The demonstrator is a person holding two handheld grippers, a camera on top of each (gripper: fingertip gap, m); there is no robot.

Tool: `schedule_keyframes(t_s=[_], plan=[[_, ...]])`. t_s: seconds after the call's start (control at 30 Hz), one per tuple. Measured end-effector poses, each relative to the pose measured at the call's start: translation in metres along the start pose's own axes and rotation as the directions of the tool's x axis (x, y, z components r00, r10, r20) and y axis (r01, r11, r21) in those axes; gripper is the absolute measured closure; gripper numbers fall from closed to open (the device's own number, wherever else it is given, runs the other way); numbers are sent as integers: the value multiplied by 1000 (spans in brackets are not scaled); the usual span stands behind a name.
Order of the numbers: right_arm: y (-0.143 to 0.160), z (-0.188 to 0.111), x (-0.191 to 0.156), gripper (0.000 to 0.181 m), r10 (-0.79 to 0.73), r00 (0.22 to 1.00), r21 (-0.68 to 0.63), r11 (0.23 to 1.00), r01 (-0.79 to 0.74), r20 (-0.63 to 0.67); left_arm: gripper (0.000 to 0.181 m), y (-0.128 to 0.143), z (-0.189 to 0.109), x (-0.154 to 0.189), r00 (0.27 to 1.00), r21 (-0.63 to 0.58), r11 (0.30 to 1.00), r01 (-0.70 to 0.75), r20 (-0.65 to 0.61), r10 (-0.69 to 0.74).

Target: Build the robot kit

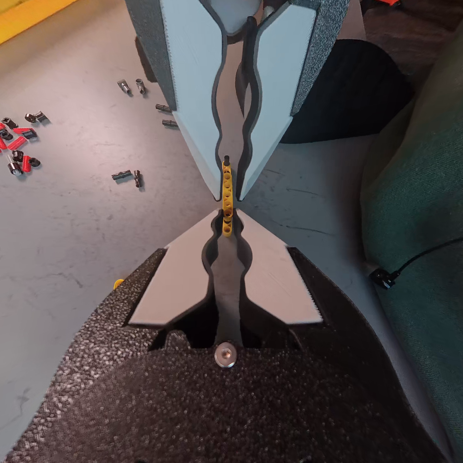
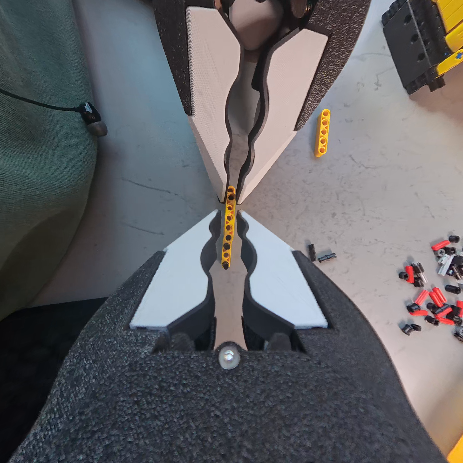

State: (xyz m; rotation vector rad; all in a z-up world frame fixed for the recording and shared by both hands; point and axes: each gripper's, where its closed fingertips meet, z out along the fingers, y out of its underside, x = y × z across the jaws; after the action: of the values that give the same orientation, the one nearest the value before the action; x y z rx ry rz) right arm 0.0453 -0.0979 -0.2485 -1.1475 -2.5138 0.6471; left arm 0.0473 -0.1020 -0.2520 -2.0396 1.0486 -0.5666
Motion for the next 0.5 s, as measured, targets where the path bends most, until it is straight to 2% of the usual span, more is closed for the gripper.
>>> schedule_keyframes(t_s=[0.23,0.33,0.5], plan=[[3,5,0,174,11,1000,4,1000,-11,16,174,1,0,0,1000,1,1000,0,0,0],[3,5,0,174,47,999,26,999,-48,26,173,13,-1,-2,1000,-56,998,2,4,-1],[2,5,0,174,96,994,36,995,-98,52,175,16,1,-1,1000,-75,997,-12,6,13]])
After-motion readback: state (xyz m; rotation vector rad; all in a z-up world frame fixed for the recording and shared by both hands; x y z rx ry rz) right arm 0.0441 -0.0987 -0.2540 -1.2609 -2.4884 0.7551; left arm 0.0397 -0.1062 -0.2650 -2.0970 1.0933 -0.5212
